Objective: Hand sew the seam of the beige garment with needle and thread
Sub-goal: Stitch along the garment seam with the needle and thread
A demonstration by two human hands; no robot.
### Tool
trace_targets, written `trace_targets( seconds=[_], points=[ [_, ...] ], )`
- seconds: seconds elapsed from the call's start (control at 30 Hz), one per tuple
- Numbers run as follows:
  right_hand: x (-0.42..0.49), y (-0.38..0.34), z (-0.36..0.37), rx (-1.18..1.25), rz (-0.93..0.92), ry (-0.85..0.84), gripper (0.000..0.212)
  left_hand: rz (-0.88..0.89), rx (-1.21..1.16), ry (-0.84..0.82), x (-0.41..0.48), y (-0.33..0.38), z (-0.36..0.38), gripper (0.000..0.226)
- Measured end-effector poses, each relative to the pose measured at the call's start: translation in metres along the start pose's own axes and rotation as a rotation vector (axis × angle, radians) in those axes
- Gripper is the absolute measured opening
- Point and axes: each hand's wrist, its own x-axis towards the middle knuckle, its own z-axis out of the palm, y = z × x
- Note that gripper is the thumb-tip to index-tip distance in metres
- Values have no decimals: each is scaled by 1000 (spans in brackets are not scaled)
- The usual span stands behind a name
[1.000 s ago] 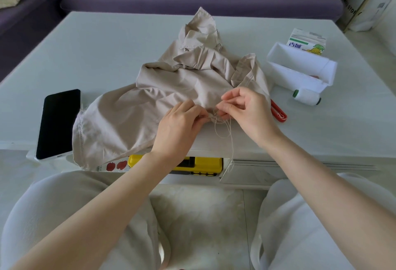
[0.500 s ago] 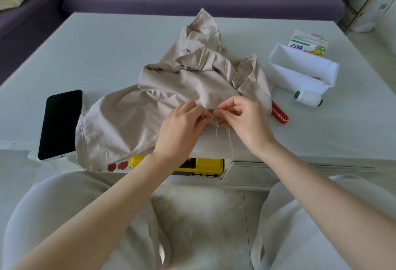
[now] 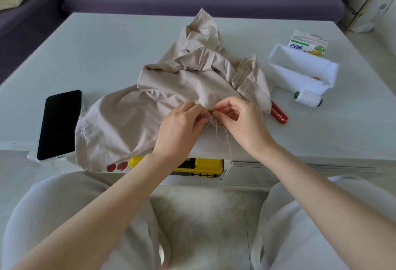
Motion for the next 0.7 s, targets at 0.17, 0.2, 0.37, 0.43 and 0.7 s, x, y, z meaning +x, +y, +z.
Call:
trace_targets(
  seconds=[0.17,0.2,0.37,0.43,0.7],
  points=[
    [-4,3,-2,-147,-145,-70,7,7,-3,-15,-1,-1,0,5],
    [-4,5,-3,-219,-206,-76,6,8,-6,-21,-1,-2,0,5],
    [-4,4,-5,-494,-560,-38,13,-31,-41,-44,0,-2,-3,8],
    [-5,4,-6,-538,-670,-33,14,-57,-64,-57,1,-1,-4,8],
    [-8,16,0,-812,-795,-44,19,-72,-173,-100,1,2,-5,8]
  ],
)
